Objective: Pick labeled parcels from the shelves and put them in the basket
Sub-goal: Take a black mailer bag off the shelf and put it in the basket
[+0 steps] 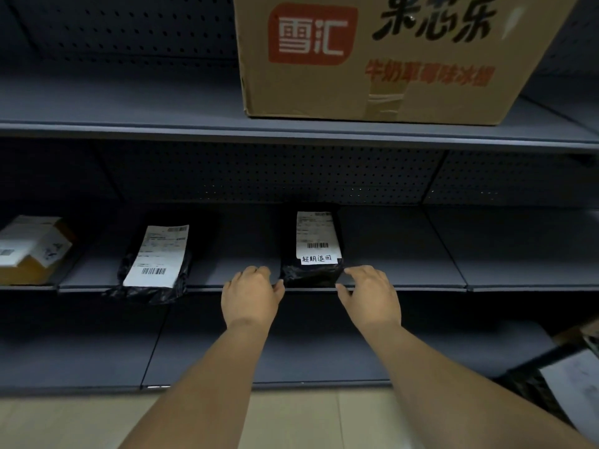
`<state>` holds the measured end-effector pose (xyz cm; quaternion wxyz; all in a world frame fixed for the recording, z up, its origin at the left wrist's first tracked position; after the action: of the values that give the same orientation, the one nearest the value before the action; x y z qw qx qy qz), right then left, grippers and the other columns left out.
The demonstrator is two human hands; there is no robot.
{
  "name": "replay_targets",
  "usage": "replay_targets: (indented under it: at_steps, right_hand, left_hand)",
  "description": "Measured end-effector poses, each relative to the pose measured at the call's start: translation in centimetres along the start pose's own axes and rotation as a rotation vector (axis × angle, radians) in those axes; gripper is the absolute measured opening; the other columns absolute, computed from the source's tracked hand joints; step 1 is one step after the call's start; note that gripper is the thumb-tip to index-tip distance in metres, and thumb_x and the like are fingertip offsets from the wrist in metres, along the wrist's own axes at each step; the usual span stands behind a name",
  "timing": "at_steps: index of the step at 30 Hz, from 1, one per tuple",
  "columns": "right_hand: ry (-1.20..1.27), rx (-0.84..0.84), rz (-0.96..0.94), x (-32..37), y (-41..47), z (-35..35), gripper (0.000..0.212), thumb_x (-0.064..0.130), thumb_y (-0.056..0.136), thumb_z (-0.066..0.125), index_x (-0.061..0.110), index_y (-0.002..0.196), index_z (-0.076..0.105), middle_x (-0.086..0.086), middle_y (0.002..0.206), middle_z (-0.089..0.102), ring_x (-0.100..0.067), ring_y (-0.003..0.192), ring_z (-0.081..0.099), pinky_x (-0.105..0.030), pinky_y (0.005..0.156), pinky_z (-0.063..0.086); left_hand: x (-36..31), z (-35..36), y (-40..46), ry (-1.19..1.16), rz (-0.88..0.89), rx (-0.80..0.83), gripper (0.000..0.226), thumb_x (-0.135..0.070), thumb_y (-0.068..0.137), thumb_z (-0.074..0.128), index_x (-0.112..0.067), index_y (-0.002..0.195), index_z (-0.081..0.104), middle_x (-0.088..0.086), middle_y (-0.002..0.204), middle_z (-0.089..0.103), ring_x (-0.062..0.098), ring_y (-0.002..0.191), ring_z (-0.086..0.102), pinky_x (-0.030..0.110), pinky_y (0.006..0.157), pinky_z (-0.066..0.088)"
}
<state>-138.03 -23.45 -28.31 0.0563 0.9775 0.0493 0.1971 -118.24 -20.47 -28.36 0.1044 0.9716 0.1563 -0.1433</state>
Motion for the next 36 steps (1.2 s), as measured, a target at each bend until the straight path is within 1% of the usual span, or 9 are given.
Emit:
replay_targets:
  at_steps: [6,11,14,17,20,24,28,33,36]
  right_hand:
    - [0.128,0.085,0.133,-0.7,1.2,1.3,0.042,0.036,0.091,0.056,0.019,0.13,0.054,0.002,0.131,0.054,-0.018,0.121,0.046,-0.028,0.091,0.042]
    - [0.324,0.167,0.346,-1.1,3.5,2.1,0.044,0.039,0.091,0.056,0.019,0.13,0.052,0.0,0.133,0.051,-0.019,0.117,0.051,-0.023,0.078,0.036]
    - [0.491,0.195,0.476,-1.1,4.8,2.7,0.048,0.039,0.09,0.056,0.017,0.132,0.05,-0.003,0.134,0.053,-0.021,0.115,0.054,-0.026,0.082,0.039]
    - [0.626,0.206,0.553,-1.0,6.0,3.1,0.052,0.038,0.091,0.057,0.013,0.135,0.047,-0.006,0.131,0.056,-0.019,0.103,0.057,-0.027,0.083,0.041]
    - [0.793,0.242,0.645,-1.4,7.2,3.8,0.056,0.04,0.091,0.055,0.008,0.136,0.045,-0.01,0.136,0.052,-0.026,0.12,0.049,-0.031,0.092,0.038]
    - [1.009,0.313,0.796,-1.8,8.7,5.0,0.061,0.048,0.089,0.054,0.008,0.134,0.049,-0.009,0.133,0.054,-0.023,0.113,0.05,-0.03,0.096,0.038]
    - [1.145,0.358,0.85,-2.2,10.3,6.8,0.065,0.056,0.09,0.046,0.015,0.139,0.044,-0.009,0.139,0.051,-0.028,0.127,0.047,-0.04,0.11,0.035]
    - [1.269,0.356,0.867,-2.5,11.7,8.3,0.065,0.061,0.092,0.036,0.016,0.138,0.045,-0.013,0.13,0.057,-0.031,0.117,0.055,-0.044,0.105,0.041]
    - [1.333,0.355,0.87,-2.4,12.0,8.7,0.059,0.06,0.092,0.035,0.016,0.123,0.057,-0.013,0.11,0.068,-0.031,0.097,0.066,-0.043,0.089,0.052]
  left_hand:
    - [-0.1,1.3,1.2,-0.356,-0.304,0.153,0.039,-0.039,0.091,0.056,-0.015,0.12,0.059,0.006,0.113,0.064,0.026,0.098,0.061,0.031,0.072,0.046]
    - [0.1,2.7,3.6,-0.656,-0.511,0.248,0.024,-0.038,0.09,0.057,-0.015,0.088,0.064,0.0,0.077,0.059,0.022,0.081,0.055,0.032,0.074,0.047]
    - [0.3,3.6,4.9,-0.809,-0.593,0.294,0.031,-0.037,0.09,0.058,-0.009,0.102,0.064,-0.003,0.077,0.055,0.017,0.08,0.051,0.03,0.078,0.043]
    - [0.3,4.4,6.0,-0.894,-0.623,0.336,0.041,-0.037,0.09,0.058,-0.007,0.118,0.061,0.005,0.105,0.062,0.016,0.089,0.048,0.028,0.079,0.039]
    - [0.1,4.9,7.0,-0.91,-0.621,0.343,0.043,-0.037,0.09,0.058,-0.009,0.123,0.059,0.009,0.124,0.06,0.019,0.098,0.051,0.027,0.081,0.039]
    - [0.2,6.6,8.3,-0.981,-0.634,0.361,0.046,-0.038,0.089,0.06,-0.011,0.125,0.058,0.01,0.127,0.059,0.026,0.113,0.054,0.03,0.088,0.043]
    - [0.3,8.4,9.5,-1.067,-0.634,0.358,0.045,-0.035,0.088,0.063,-0.009,0.124,0.058,0.012,0.125,0.06,0.029,0.114,0.055,0.034,0.096,0.045]
    - [0.3,10.0,10.6,-1.175,-0.675,0.379,0.047,-0.038,0.086,0.064,-0.008,0.122,0.06,0.013,0.116,0.064,0.032,0.105,0.061,0.038,0.094,0.049]
    - [0.4,10.6,11.0,-1.186,-0.695,0.392,0.051,-0.043,0.087,0.061,-0.008,0.124,0.057,0.011,0.12,0.061,0.03,0.108,0.058,0.033,0.089,0.045]
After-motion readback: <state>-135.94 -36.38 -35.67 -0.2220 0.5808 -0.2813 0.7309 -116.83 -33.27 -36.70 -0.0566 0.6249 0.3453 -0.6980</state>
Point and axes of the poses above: each hand's wrist, its own y-axis towards the middle knuckle, its own z-axis out of the palm, x = y × z, the point moved 3 cm from there along y, towards the middle knuckle
